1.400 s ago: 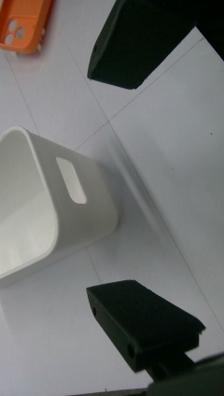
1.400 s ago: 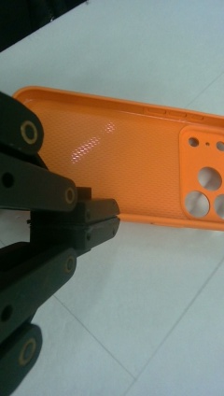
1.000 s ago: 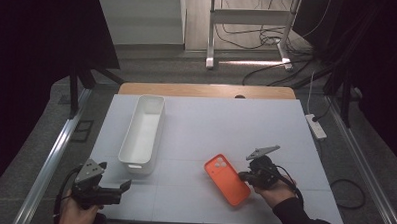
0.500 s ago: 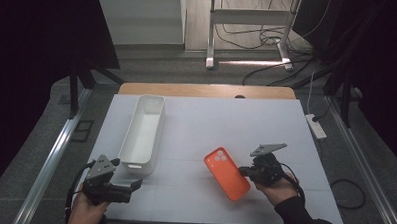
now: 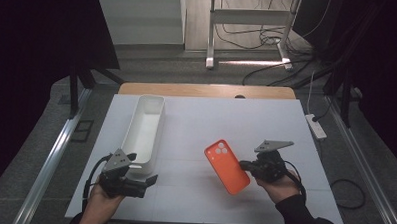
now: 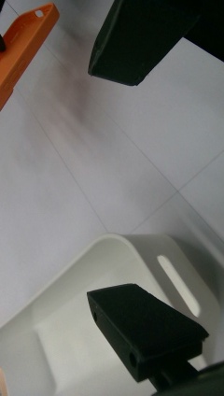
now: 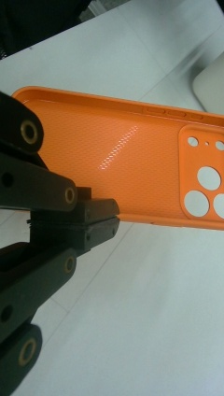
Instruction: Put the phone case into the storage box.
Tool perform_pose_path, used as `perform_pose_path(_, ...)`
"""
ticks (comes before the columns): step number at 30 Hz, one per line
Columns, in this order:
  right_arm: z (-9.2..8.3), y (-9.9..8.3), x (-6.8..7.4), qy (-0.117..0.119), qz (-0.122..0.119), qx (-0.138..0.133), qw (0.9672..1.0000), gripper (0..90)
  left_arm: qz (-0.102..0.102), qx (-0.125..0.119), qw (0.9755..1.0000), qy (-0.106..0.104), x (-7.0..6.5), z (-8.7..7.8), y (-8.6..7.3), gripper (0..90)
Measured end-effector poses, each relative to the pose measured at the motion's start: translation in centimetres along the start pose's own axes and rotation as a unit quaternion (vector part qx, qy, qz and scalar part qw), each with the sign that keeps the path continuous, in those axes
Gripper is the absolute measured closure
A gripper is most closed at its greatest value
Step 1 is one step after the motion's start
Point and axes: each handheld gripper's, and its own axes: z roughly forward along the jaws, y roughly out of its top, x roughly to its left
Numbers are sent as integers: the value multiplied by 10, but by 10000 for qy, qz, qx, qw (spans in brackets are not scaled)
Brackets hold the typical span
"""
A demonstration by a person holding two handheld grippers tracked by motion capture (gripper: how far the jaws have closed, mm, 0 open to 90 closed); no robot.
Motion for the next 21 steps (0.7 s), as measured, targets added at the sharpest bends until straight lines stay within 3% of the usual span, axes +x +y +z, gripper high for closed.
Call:
perform_pose_path(12,-3,9,3,63,12,-340,9994,895,-57,-153,9992,-353,-4,18,16,0)
perform_pose_path(21,-5,15,5,144,29,-582,9982,895,43,-121,9982,-580,-7,36,31,0)
